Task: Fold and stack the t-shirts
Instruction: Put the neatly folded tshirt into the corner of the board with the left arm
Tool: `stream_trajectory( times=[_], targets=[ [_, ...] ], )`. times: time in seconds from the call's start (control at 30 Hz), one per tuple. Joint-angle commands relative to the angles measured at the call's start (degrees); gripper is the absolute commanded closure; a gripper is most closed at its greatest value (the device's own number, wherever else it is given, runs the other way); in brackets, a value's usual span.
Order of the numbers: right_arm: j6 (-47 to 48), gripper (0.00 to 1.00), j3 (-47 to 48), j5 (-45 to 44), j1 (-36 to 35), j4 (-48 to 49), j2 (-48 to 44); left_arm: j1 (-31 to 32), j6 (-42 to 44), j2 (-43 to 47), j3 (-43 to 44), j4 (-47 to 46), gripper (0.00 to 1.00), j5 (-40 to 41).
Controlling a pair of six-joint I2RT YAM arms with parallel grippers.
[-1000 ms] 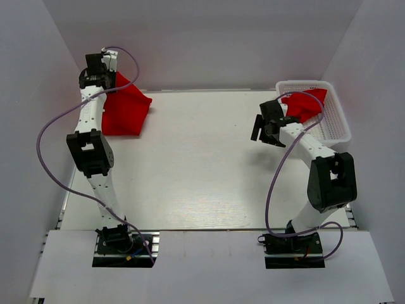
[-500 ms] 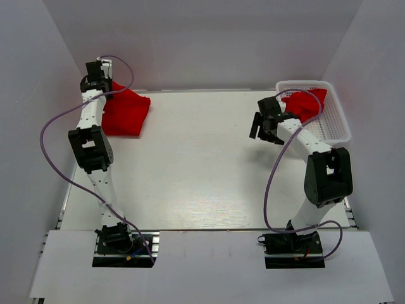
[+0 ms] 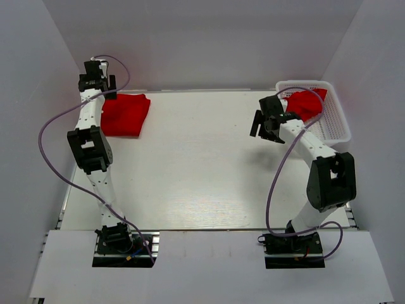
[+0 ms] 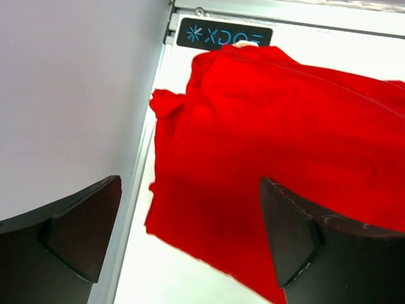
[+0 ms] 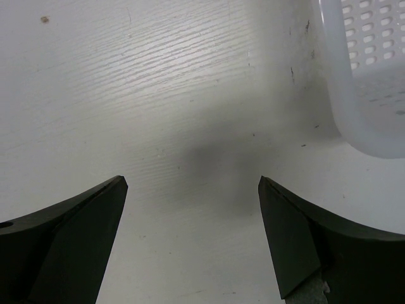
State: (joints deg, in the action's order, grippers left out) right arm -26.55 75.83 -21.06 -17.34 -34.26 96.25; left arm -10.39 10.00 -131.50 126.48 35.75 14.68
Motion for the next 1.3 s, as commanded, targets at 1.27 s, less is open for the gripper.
stream_trajectory(
  times=[1.27],
  targets=[
    [3.26,0.1,-30.22,13.59,-0.67,16.24,-30.94,43.53,-31.97,46.42,-58.36,-6.04,0.0,-0.26]
  ],
)
